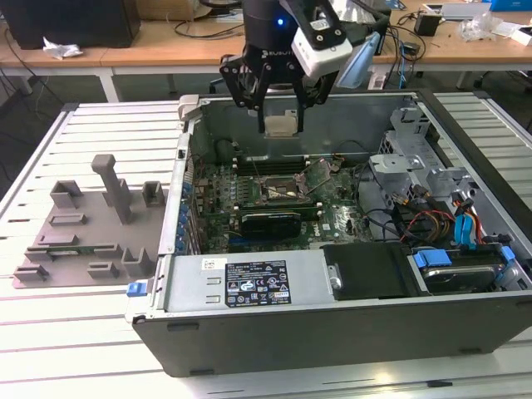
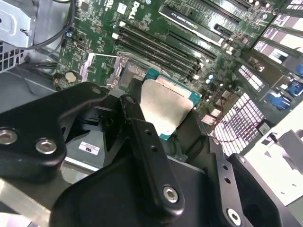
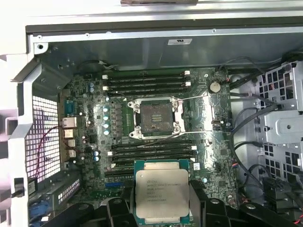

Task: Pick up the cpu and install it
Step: 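Pick up the cpu and move it towards the insertion slot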

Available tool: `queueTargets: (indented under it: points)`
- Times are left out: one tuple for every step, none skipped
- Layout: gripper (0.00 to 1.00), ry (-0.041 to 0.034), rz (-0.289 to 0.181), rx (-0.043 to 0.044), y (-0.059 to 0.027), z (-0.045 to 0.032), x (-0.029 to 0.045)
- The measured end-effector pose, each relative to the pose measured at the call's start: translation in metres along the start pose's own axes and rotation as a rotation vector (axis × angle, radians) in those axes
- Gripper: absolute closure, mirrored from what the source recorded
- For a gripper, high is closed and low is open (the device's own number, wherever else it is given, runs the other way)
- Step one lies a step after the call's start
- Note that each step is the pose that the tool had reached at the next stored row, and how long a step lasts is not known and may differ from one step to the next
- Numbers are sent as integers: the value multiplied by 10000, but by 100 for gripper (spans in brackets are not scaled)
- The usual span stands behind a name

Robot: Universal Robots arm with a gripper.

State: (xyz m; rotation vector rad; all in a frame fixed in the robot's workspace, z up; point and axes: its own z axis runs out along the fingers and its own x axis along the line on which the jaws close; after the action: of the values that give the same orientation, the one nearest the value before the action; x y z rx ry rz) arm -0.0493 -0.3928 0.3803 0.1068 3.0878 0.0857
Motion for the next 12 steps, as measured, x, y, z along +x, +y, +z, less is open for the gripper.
queueTargets:
  points:
    - [45, 0, -1, 0, 0, 20, -3]
    - [45, 0, 0, 0, 1, 39, -4]
    - [45, -1, 1, 0, 1, 55, -6]
    - [45, -1, 0, -2, 2, 77, -10]
    - [45, 0, 1, 0, 3, 94, -13]
    - [45, 0, 1, -1, 5, 114, -18]
    - [45, 0, 1, 1, 11, 149, -28]
    - [45, -1, 0, 1, 16, 175, -35]
    - [45, -1, 0, -2, 20, 195, -41]
    - [45, -1, 1, -2, 27, 224, -51]
    - [45, -1, 1, -2, 31, 241, -57]
    - [45, 0, 1, 0, 40, 268, -65]
